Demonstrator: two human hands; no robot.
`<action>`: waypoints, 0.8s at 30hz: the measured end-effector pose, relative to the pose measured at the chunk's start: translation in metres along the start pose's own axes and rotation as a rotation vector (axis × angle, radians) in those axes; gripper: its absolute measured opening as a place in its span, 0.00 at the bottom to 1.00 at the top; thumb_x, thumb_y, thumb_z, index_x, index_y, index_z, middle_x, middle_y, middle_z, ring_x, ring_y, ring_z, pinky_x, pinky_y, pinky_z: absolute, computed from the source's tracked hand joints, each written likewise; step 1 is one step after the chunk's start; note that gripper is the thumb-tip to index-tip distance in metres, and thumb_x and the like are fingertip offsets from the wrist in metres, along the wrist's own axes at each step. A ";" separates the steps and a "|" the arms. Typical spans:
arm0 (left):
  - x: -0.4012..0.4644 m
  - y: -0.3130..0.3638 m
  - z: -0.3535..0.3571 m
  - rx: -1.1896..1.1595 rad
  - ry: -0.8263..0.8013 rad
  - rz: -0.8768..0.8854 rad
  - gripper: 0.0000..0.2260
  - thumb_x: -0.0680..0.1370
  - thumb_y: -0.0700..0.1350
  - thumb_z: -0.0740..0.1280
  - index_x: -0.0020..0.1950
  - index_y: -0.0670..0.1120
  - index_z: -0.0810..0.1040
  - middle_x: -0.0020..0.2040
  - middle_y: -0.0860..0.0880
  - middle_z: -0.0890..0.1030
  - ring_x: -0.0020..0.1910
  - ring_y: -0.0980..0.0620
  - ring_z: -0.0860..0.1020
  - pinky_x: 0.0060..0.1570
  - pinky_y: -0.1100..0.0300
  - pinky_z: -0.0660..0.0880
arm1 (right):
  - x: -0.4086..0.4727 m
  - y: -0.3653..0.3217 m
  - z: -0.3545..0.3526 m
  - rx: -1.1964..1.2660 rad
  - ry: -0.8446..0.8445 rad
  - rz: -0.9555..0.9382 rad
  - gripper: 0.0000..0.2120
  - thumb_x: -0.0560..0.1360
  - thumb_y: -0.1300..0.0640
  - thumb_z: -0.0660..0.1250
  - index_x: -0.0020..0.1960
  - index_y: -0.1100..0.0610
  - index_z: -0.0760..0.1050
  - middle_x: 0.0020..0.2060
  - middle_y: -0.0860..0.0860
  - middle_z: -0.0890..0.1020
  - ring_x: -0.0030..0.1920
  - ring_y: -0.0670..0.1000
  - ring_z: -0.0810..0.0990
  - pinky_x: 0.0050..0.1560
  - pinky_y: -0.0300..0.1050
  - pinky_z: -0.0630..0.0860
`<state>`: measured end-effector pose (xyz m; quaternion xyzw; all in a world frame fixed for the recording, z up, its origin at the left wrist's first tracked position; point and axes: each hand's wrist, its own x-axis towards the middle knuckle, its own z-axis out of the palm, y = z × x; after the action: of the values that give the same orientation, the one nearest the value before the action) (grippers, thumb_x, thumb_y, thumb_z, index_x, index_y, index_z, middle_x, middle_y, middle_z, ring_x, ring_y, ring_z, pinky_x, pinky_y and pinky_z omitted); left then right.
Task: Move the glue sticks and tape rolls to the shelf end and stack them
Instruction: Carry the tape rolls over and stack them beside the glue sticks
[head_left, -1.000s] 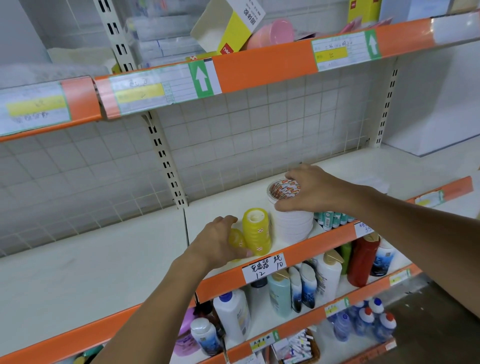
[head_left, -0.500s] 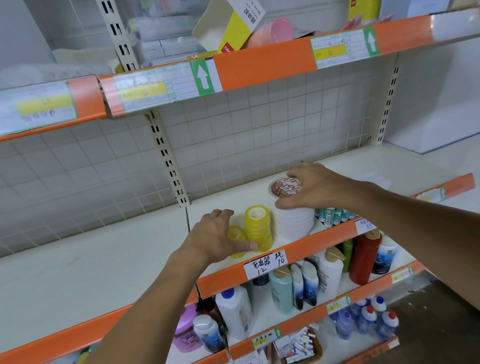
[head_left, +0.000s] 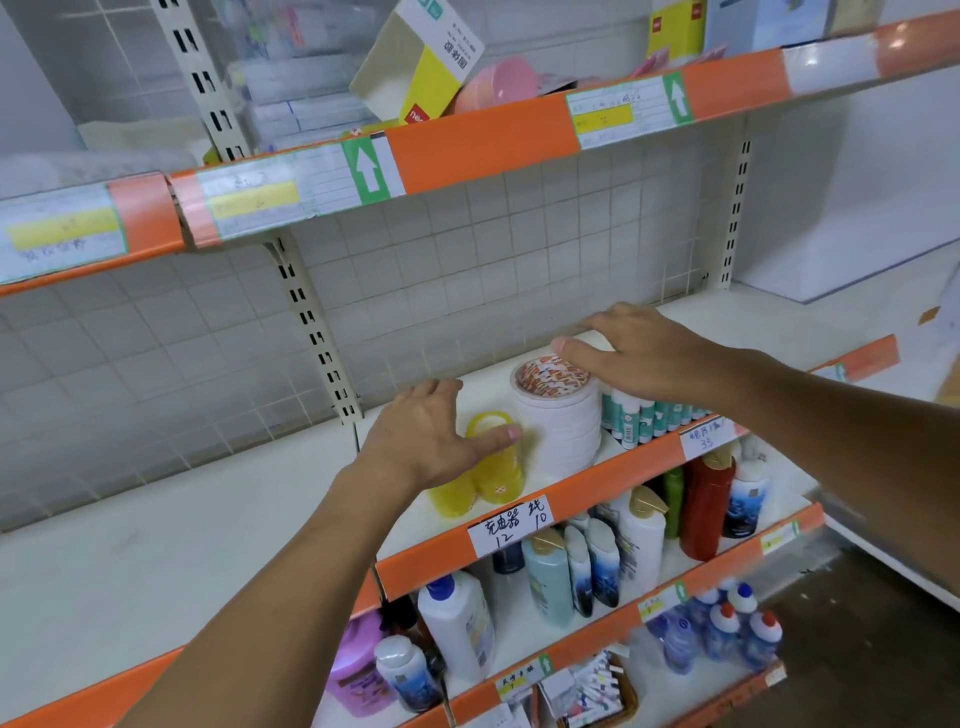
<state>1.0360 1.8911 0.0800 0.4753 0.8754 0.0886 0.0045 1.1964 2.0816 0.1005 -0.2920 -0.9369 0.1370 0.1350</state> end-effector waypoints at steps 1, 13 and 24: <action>0.001 0.006 -0.002 0.008 0.010 0.010 0.45 0.69 0.76 0.59 0.77 0.48 0.62 0.74 0.47 0.67 0.73 0.45 0.63 0.69 0.51 0.63 | -0.003 0.005 -0.002 -0.016 0.000 -0.001 0.41 0.74 0.26 0.50 0.72 0.55 0.70 0.67 0.56 0.73 0.69 0.56 0.68 0.67 0.58 0.68; 0.030 0.143 0.006 0.008 0.140 0.224 0.41 0.70 0.71 0.65 0.75 0.48 0.63 0.71 0.48 0.69 0.70 0.48 0.66 0.69 0.52 0.65 | -0.022 0.108 -0.040 -0.143 -0.083 -0.109 0.39 0.75 0.29 0.55 0.76 0.54 0.65 0.73 0.53 0.69 0.73 0.54 0.65 0.71 0.51 0.64; 0.062 0.242 0.061 0.122 -0.023 0.150 0.42 0.74 0.67 0.66 0.78 0.43 0.56 0.78 0.44 0.59 0.77 0.45 0.56 0.75 0.52 0.55 | -0.016 0.207 -0.041 -0.298 -0.271 -0.252 0.44 0.74 0.30 0.62 0.80 0.54 0.53 0.77 0.53 0.61 0.75 0.54 0.61 0.73 0.50 0.62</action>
<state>1.2089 2.0804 0.0635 0.5397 0.8411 0.0297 -0.0212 1.3286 2.2435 0.0660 -0.1685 -0.9853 0.0171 -0.0207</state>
